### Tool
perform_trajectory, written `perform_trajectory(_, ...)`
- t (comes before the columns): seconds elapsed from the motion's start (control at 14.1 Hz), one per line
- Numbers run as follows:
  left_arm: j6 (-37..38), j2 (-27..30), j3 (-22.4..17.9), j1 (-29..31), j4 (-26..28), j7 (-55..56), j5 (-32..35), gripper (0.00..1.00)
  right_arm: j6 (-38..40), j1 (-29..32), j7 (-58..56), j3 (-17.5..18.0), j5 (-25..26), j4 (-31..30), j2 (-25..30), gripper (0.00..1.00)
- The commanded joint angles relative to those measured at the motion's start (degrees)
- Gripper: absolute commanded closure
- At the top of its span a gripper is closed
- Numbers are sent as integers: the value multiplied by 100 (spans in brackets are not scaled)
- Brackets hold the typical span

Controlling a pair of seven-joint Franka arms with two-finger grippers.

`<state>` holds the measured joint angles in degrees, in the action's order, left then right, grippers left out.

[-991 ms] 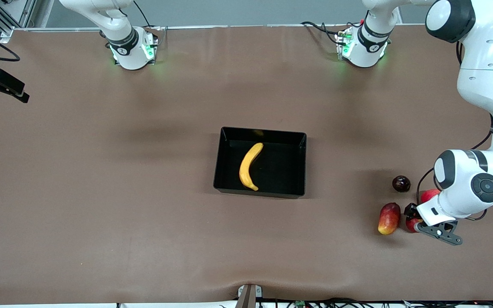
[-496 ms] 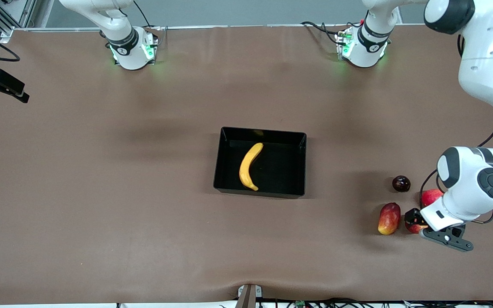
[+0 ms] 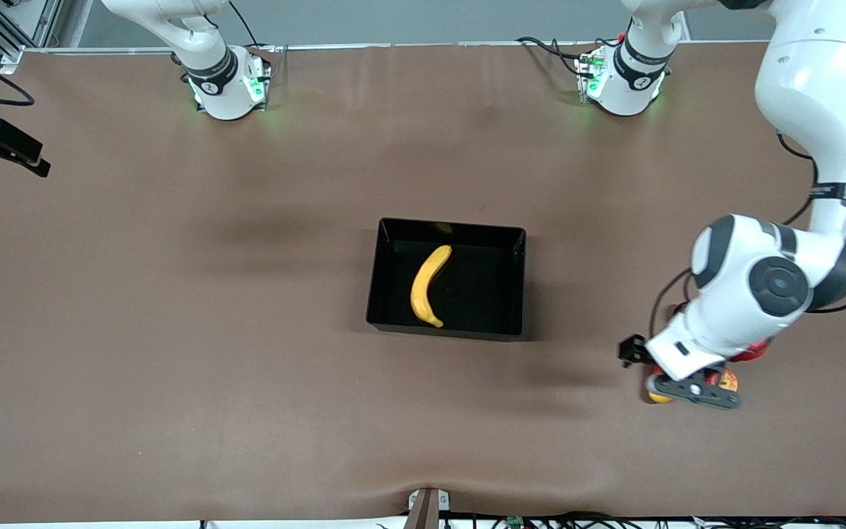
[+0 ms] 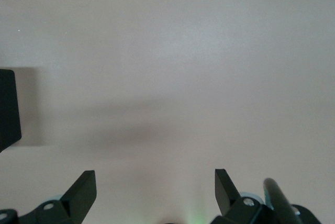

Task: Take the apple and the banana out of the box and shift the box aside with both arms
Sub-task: 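Lower the apple onto the table and open the left gripper, then move the left gripper back into the tray over the banana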

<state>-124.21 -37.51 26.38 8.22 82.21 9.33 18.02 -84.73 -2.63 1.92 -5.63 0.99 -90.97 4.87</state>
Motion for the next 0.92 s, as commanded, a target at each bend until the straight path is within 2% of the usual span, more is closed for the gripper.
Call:
perform_trajectory(0.0,99,139,78,-433,260,1023,-9,0,0,70,2,44,-11,53,-30,0)
perform_trajectory(0.14,99,95,69,-917,296,2016,70,0,0,79,-7,44,-11,53,-30,0)
perform_trajectory(0.28,90,7,51,-1409,252,2545,70,0,0,52,-7,44,-3,53,-30,0)
perform_trajectory(0.64,11,-344,-89,-2552,59,3294,52,0,18,78,-7,44,-3,53,-30,0)
perform_trajectory(0.85,-172,-520,-466,-3176,-21,3338,35,0,9,79,-7,44,-3,53,-30,0)
